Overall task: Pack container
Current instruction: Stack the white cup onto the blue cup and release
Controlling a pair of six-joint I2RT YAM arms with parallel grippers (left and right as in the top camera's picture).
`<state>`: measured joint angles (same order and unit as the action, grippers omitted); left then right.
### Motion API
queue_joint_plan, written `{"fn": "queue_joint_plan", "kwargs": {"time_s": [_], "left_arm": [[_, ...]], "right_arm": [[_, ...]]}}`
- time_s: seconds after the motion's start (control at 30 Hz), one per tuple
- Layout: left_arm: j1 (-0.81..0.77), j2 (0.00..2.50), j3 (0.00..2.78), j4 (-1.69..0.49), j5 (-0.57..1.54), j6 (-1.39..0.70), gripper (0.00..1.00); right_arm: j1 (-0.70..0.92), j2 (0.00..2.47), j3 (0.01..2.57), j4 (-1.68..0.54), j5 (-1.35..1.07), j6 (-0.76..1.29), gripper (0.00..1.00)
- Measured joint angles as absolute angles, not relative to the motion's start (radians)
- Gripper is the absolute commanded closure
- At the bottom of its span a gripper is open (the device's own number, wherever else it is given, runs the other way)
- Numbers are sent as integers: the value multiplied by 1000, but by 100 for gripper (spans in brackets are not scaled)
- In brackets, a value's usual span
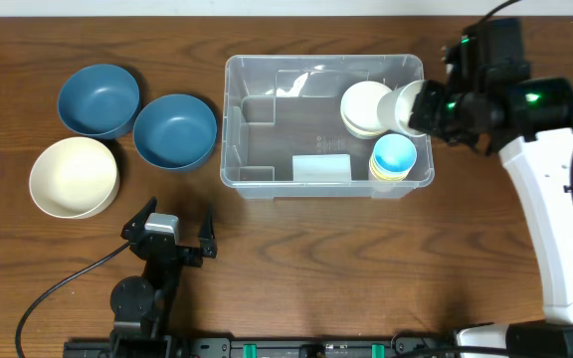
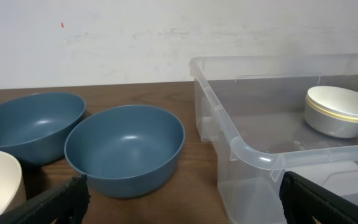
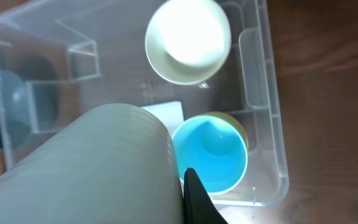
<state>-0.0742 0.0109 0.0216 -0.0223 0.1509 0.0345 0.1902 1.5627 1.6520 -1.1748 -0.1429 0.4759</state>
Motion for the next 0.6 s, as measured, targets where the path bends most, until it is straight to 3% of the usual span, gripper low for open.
{"fn": "queue_joint_plan", "kwargs": {"time_s": [0.3, 0.6], "left_arm": [[-74, 11, 22, -22, 150, 35, 2], [-75, 11, 22, -22, 151, 35, 2]], "right_arm": [[218, 1563, 1590, -1249, -18, 516, 99], [218, 1564, 1448, -1155, 9, 531, 95]]}}
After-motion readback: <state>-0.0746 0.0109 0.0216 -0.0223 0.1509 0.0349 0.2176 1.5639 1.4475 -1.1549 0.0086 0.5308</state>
